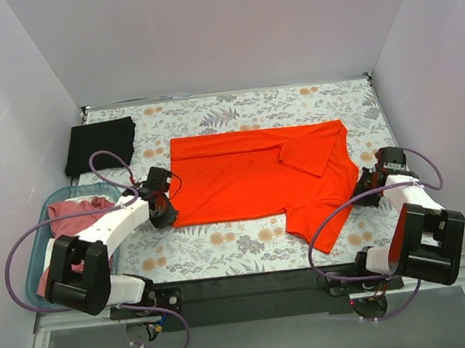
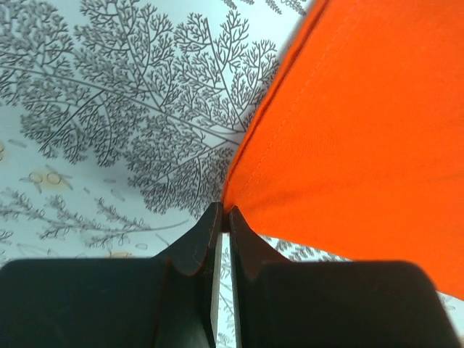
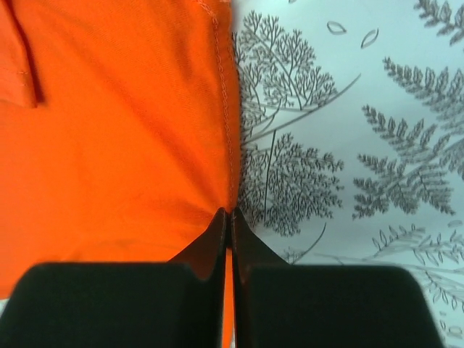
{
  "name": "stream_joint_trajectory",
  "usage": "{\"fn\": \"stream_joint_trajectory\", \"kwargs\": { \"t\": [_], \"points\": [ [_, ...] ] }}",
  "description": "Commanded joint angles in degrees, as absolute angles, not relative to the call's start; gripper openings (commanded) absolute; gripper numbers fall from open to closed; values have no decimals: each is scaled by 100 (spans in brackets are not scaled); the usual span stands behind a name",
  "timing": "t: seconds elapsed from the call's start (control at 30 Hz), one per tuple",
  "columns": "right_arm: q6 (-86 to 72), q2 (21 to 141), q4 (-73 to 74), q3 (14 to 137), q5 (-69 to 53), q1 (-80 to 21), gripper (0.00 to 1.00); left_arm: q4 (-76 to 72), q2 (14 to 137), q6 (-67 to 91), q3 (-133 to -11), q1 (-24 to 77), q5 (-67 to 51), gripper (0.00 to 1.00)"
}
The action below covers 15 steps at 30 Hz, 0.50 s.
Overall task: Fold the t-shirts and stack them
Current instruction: Fold the tshirt
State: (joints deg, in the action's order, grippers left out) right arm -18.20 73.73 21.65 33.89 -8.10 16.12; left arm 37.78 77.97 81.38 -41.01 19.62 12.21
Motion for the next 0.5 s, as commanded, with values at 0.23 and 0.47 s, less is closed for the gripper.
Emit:
{"fn": "stream_joint_trajectory", "kwargs": {
  "t": [0.23, 0.47],
  "points": [
    [-1626, 7452, 3366, 4867, -1054, 1635, 1, 4491, 7742, 8112, -5387, 1697, 1169, 0],
    [-1556, 8085, 3506, 5658, -1301, 1635, 1, 4377, 8489, 7928, -6011, 1424, 1011, 0]
  ]
}}
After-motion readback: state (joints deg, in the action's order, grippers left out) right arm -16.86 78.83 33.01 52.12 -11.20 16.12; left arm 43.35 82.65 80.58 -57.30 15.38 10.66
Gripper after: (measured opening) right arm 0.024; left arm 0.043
